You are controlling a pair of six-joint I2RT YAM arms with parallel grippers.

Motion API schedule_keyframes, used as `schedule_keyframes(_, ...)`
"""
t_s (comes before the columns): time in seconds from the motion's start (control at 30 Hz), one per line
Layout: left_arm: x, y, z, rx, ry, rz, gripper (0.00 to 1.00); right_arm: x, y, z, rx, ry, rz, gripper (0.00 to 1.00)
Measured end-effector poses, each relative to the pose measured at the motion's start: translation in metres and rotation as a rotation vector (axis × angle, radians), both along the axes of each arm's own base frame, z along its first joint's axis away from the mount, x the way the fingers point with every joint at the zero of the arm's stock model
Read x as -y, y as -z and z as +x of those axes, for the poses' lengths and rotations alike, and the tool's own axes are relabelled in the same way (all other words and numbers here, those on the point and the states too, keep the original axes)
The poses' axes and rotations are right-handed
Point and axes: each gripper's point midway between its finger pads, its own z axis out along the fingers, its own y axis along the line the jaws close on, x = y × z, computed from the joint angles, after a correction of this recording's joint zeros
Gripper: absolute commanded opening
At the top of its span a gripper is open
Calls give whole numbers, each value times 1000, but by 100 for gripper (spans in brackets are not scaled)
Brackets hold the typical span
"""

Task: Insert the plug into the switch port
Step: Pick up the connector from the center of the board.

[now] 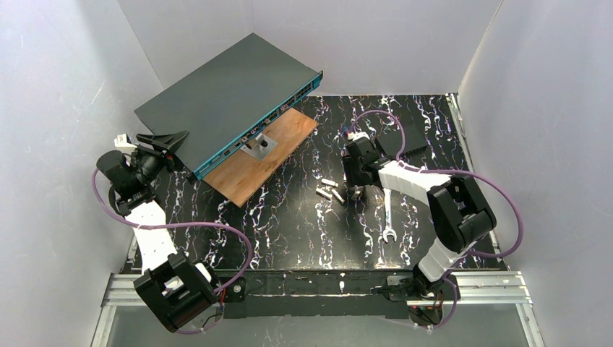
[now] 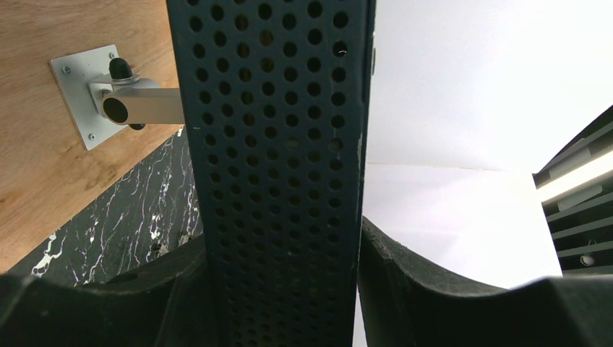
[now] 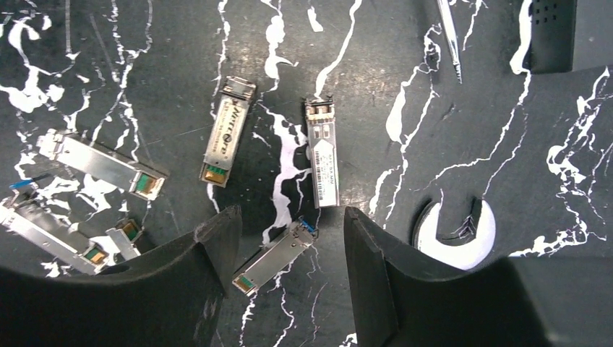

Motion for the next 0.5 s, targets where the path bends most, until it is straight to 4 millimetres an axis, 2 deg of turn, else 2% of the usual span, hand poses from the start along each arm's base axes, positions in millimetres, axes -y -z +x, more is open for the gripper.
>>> schedule_keyframes(0.27, 0, 0, 0, 0, 1, 0, 0, 12, 16, 2, -14, 41, -67, 63)
schedule_keyframes(0.5, 0, 0, 0, 1, 2, 1, 0, 23, 16, 4, 2, 90, -103, 64)
